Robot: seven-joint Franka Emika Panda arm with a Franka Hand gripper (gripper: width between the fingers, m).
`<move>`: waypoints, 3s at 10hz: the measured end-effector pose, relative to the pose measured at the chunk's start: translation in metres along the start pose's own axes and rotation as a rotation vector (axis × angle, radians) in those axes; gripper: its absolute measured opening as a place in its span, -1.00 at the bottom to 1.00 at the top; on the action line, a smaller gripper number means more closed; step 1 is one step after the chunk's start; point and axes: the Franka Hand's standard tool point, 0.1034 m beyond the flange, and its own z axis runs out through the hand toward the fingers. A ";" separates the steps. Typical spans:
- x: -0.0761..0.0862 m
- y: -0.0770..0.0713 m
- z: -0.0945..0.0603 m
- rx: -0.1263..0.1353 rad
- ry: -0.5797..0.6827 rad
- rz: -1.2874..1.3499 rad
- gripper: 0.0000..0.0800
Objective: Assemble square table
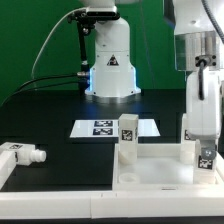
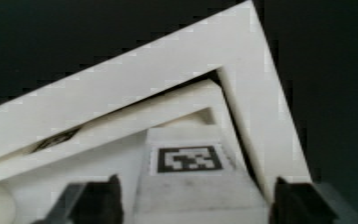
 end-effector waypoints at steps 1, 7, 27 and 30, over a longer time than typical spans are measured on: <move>0.001 -0.005 -0.010 0.013 -0.009 -0.051 0.43; 0.006 -0.012 -0.026 0.031 -0.017 -0.078 0.62; 0.191 -0.037 -0.050 0.141 -0.061 -0.318 0.62; 0.245 -0.023 -0.034 0.151 -0.026 -0.274 0.62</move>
Offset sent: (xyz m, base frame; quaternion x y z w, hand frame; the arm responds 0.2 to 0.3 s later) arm 0.0000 0.0000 0.0000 0.0000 0.0000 0.0000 1.0000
